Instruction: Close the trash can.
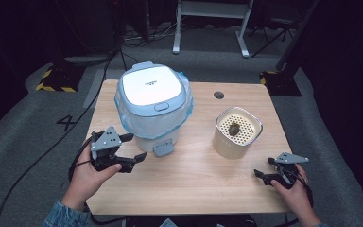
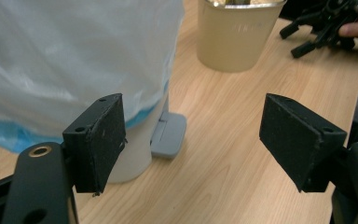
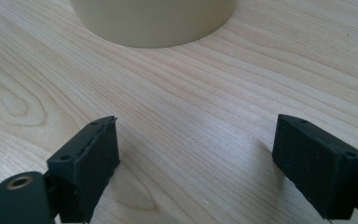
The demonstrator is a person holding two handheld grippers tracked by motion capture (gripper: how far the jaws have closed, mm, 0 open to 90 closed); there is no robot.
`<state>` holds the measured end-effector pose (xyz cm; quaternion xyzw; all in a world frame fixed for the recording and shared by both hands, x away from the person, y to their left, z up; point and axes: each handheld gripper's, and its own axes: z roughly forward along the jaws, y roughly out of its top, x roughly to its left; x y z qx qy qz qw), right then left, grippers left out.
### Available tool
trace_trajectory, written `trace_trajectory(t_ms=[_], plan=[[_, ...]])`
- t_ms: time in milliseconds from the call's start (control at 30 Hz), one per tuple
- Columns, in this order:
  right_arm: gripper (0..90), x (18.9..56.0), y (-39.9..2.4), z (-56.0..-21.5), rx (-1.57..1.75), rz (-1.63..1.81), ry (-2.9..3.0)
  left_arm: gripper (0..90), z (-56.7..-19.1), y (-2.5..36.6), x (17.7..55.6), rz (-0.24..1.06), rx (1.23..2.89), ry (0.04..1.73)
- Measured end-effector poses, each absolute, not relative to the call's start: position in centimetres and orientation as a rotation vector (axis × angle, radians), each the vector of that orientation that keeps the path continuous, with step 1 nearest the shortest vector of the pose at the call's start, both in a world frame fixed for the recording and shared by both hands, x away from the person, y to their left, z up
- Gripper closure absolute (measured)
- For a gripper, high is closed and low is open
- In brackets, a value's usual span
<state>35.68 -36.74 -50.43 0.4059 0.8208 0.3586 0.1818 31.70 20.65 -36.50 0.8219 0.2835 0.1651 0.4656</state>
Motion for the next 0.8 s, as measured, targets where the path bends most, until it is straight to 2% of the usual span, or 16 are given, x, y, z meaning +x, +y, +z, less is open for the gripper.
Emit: trace_trajectory(t_ms=[800], plan=[[14.6,35.7,-36.7,-50.4,1.145,1.013,2.317,21.5,-45.5,21.7,32.4,0.371,2.086,0.878]])
